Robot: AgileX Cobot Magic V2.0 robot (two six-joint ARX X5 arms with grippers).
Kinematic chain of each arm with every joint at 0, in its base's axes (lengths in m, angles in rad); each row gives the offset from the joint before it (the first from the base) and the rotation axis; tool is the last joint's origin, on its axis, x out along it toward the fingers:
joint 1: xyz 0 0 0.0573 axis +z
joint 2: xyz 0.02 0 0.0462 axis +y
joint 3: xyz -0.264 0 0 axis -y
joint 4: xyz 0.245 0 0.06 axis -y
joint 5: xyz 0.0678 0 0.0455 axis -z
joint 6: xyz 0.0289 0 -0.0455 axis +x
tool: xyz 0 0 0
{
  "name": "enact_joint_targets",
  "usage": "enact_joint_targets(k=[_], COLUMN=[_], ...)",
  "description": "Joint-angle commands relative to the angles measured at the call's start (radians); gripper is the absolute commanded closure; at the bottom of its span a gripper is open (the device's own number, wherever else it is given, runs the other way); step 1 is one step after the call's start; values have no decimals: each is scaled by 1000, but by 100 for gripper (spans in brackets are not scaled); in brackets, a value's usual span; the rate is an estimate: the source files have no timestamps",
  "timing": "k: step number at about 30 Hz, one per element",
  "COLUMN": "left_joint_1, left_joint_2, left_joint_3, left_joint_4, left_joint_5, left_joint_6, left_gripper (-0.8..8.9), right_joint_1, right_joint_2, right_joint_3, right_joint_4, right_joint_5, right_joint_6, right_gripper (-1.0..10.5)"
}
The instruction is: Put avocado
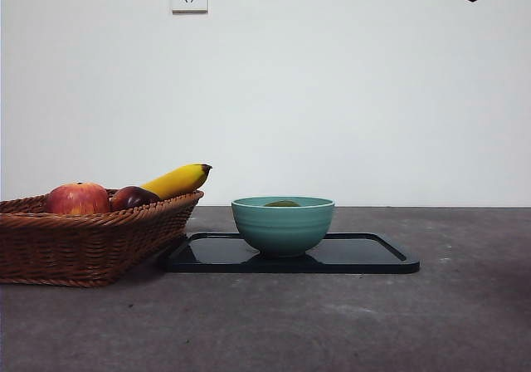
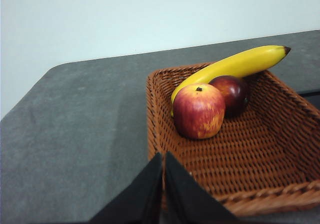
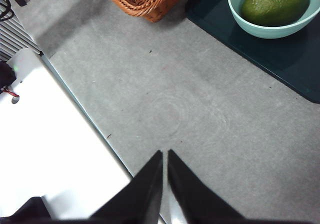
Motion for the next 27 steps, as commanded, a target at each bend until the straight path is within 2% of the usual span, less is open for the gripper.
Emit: enact_joint_targets(k=[1, 26, 27], left_joint_1=[3, 3, 3], left_joint_2=[-2, -2, -2], left_joint_3=[-21, -21, -21], left_joint_4=[-35, -39, -39], left_joint_5=[-3, -2, -2], left_joint_6=[-10, -14, -14], left_gripper=[805, 805, 805], right_joint_1=[7, 7, 7], right_joint_2=[5, 5, 5], right_joint_3=[8, 8, 8], right_joint_4=[10, 10, 9], right_joint_5=[-1, -2, 4], right_joint_6=[-2, -3, -34], right_gripper=[940, 940, 940])
